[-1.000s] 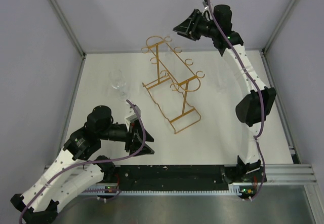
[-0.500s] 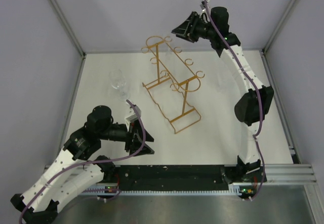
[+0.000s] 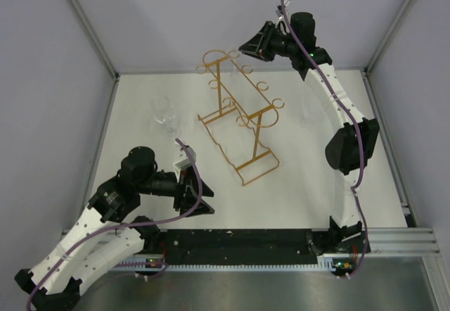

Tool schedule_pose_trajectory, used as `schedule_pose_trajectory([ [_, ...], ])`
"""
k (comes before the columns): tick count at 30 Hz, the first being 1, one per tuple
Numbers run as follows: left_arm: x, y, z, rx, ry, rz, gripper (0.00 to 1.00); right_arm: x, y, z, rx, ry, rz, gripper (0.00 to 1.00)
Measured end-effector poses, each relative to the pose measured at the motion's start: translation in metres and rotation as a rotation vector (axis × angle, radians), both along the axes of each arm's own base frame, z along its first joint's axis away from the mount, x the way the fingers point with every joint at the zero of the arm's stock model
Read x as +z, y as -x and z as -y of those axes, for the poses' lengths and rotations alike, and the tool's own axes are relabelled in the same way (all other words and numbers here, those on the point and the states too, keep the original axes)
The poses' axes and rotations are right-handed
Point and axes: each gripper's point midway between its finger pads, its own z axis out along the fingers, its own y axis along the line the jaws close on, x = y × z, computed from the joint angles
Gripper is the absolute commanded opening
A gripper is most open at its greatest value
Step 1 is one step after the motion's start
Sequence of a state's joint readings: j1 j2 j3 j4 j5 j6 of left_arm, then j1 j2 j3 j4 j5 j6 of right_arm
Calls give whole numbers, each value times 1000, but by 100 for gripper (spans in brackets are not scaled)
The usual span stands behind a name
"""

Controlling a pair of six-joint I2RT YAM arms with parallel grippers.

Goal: Take the wine glass off the wine glass rack

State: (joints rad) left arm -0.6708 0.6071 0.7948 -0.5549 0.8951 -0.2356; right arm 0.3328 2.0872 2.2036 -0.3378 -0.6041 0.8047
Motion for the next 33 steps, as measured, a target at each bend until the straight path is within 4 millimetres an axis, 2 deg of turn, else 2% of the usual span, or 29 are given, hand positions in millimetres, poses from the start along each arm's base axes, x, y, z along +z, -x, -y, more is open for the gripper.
schedule_pose_trajectory([
  [11, 0, 0, 0, 0, 0, 0, 67, 1, 5, -4, 30, -15, -8, 17],
  [13, 0, 0, 0, 0, 0, 0, 67, 1, 6, -5, 37, -23, -13, 11],
  [15, 0, 0, 0, 0, 0, 0, 67, 0, 7, -6, 45, -33, -21, 1],
  [22, -1, -1, 0, 3, -2, 0, 68, 9, 9, -11, 67, -82, -20, 0],
  [33, -3, -1, 0, 2, -12, -10, 68, 11, 7, -12, 54, -104, -33, 0],
])
